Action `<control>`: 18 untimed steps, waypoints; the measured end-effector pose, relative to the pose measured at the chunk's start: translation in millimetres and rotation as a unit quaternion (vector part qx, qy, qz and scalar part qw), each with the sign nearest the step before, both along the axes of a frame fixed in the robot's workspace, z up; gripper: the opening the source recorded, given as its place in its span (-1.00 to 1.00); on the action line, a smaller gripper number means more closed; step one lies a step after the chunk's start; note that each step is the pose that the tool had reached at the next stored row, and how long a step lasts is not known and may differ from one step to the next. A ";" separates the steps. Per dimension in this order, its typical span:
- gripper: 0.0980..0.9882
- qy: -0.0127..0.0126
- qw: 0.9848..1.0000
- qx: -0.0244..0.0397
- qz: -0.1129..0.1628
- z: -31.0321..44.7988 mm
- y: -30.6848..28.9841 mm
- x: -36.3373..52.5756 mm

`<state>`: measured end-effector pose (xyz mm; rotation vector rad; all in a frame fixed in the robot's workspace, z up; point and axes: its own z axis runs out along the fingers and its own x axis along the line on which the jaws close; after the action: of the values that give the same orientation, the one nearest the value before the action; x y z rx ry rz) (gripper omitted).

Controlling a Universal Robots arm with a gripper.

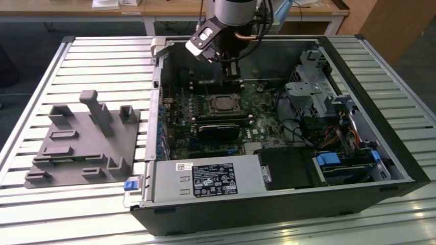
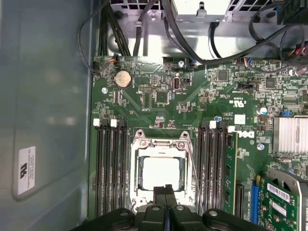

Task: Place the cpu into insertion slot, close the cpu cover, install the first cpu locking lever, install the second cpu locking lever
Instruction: 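Install the first cpu locking lever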

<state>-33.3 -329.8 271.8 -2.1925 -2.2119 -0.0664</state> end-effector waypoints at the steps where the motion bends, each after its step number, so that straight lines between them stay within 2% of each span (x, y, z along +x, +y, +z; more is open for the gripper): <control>1: -0.98 0.000 1.000 0.000 0.000 1.5 0.0 0.0; 11: -0.98 0.000 1.000 0.000 0.000 17.7 0.0 0.3; 16: -0.98 0.000 1.000 0.000 0.000 29.3 0.0 0.3; 18: -0.98 0.000 1.000 0.000 0.000 29.9 0.0 0.3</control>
<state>-33.0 -329.8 301.8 -2.1934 -2.2113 -0.0661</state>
